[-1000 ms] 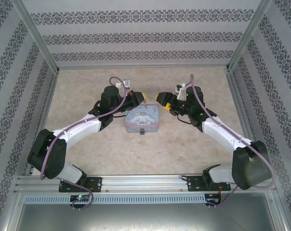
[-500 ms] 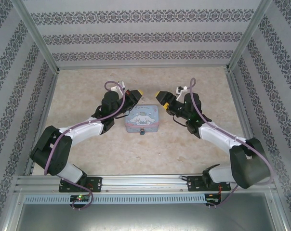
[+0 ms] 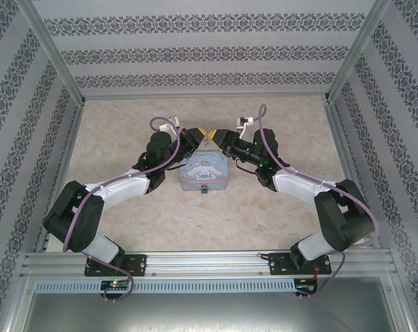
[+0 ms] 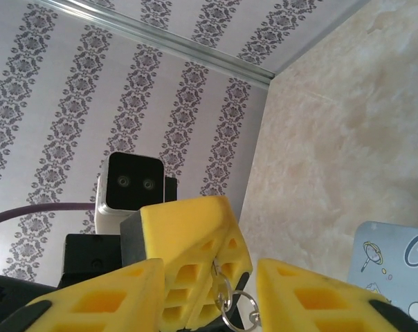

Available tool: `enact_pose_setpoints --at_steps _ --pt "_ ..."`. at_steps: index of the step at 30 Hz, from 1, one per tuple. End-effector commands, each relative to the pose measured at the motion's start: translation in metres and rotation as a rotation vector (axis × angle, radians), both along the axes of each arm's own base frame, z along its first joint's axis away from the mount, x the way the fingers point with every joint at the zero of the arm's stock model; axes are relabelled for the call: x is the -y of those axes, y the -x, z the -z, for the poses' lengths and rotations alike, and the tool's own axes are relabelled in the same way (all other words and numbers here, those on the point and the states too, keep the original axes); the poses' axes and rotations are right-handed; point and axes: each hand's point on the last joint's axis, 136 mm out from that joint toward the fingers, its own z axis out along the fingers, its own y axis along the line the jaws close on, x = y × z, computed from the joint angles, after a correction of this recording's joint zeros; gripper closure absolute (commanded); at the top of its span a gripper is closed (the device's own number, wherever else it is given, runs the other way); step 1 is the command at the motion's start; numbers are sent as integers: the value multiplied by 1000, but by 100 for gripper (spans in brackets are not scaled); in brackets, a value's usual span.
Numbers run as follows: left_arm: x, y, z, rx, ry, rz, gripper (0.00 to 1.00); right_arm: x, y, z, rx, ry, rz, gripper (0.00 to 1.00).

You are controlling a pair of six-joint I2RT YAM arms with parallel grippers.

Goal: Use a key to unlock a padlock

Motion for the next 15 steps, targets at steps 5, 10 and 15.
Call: enact_pose_setpoints --at_steps 5,10,15 --pt "6 6 -15 48 41 13 100 -16 4 -17 58 -40 -54 67" --pt "6 5 -15 49 41 15 100 -26 7 -13 50 -43 -84 70" --pt "7 6 -14 45 42 18 100 -30 8 -9 41 -40 -95 82"
